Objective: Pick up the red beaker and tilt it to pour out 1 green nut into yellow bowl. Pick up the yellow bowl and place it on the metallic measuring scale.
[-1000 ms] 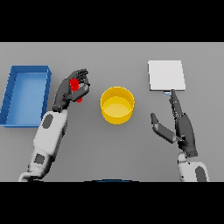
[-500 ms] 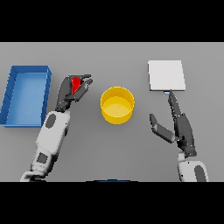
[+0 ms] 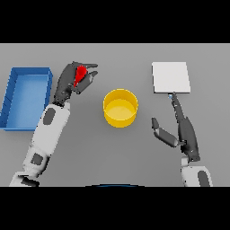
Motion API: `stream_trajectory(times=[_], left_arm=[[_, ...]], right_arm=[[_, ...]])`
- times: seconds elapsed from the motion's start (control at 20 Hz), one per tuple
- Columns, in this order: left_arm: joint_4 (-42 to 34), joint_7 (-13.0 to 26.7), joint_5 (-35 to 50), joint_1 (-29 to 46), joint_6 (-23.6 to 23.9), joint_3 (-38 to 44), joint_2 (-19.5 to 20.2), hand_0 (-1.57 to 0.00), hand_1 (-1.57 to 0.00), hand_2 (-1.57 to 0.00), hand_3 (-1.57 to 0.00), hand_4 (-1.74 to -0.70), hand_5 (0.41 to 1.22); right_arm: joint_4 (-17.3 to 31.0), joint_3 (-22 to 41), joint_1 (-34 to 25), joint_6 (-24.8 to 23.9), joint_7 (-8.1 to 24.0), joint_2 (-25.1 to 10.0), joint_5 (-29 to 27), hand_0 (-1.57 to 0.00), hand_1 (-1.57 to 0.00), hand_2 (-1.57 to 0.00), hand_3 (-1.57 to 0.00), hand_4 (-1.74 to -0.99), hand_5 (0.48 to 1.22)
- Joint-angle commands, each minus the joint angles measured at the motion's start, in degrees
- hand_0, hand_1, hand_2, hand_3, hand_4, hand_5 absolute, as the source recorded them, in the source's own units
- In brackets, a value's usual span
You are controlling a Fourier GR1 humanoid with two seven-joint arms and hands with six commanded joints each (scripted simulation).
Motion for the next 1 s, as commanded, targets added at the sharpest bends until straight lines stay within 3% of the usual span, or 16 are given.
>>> stream_trajectory(times=[0.0,0.15,0.3,0.45,0.65,0.85,0.95], left_arm=[[-0.57,2.26,-2.80,-0.73,-0.94,-2.81,1.35,-1.56,-1.56,-1.56,-1.56,-1.73,1.119],[-3.32,3.77,-5.18,0.18,-3.71,-7.01,4.17,-1.56,-1.56,-1.56,-1.56,-1.73,1.117],[-6.50,4.13,-5.33,2.09,-5.27,-9.11,6.36,-1.56,-1.56,-1.56,-1.56,-1.73,1.113],[-7.16,6.63,-11.93,-0.22,-6.20,-14.71,10.07,-1.57,-1.57,-1.57,-1.57,-1.74,1.112],[-3.60,8.41,-22.45,-6.59,-8.24,-23.70,12.67,-1.57,-1.57,-1.57,-1.57,-1.74,1.152],[1.48,6.98,-28.92,-13.21,-11.55,-30.14,14.19,-1.57,-1.57,-1.57,-1.57,-1.74,1.193],[3.74,5.53,-31.83,-16.37,-13.43,-33.56,14.36,-1.57,-1.57,-1.57,-1.57,-1.65,1.203]], right_arm=[[0.19,0.45,-0.30,-0.25,0.77,0.33,0.68,0.00,0.00,0.00,0.00,-1.245,0.688],[-0.06,0.33,0.59,-0.29,0.34,0.32,0.47,0.00,0.00,0.00,0.00,-1.243,0.696],[-0.67,0.46,-0.15,-0.36,2.00,0.32,0.79,0.00,0.00,0.00,0.00,-1.243,0.710],[-1.62,0.86,0.60,-0.26,2.26,0.18,1.21,0.00,0.00,0.00,0.00,-1.254,0.717],[-1.64,0.74,0.63,0.46,2.12,0.47,0.04,0.00,0.00,0.00,0.00,-1.267,0.721],[-1.67,0.26,0.98,0.49,1.49,0.35,-0.51,0.00,0.00,0.00,0.00,-1.264,0.717],[-0.84,0.08,0.41,0.17,1.12,0.56,-0.47,0.00,0.00,0.00,0.00,-1.262,0.705]])
